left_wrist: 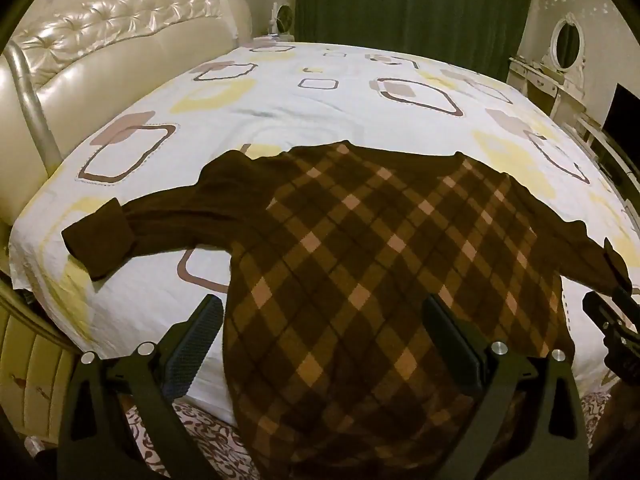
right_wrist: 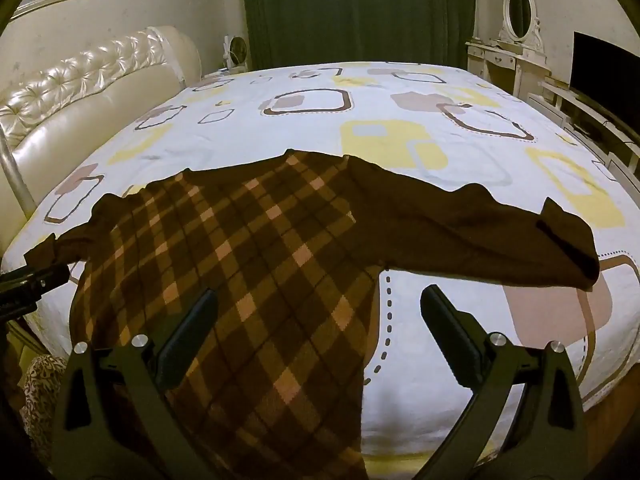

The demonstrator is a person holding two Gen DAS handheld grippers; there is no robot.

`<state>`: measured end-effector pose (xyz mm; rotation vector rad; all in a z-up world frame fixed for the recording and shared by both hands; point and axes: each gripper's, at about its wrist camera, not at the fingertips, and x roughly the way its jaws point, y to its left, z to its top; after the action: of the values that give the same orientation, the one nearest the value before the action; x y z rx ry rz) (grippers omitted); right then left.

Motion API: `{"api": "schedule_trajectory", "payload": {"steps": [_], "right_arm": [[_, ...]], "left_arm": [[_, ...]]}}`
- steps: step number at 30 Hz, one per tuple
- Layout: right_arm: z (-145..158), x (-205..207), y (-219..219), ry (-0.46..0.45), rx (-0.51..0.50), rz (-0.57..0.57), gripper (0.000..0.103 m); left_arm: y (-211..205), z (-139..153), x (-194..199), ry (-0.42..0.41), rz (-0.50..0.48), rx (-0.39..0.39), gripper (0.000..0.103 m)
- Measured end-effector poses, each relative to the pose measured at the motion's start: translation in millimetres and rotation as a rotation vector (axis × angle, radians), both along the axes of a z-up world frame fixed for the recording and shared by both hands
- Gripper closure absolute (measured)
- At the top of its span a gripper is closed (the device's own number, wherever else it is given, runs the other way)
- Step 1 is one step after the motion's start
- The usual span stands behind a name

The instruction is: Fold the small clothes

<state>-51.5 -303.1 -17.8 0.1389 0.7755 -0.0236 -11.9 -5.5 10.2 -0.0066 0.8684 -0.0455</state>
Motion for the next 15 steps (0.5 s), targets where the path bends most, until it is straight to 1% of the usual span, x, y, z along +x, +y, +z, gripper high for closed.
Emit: {"api": "schedule_trajectory", "payload": {"steps": [10, 15], "right_arm": [[-3.0, -1.0, 2.3, 0.01, -0.004, 0.003, 0.002], [-5.5, 0.0, 1.9, 0.023, 0.007, -0.001, 0.002]], "left_arm": [[-6.6, -4.5, -1.6, 0.004, -0.021, -0.001, 0.004], [-10.3, -2.1, -3.8, -0.005, -0.028, 0.0, 0.004]]}}
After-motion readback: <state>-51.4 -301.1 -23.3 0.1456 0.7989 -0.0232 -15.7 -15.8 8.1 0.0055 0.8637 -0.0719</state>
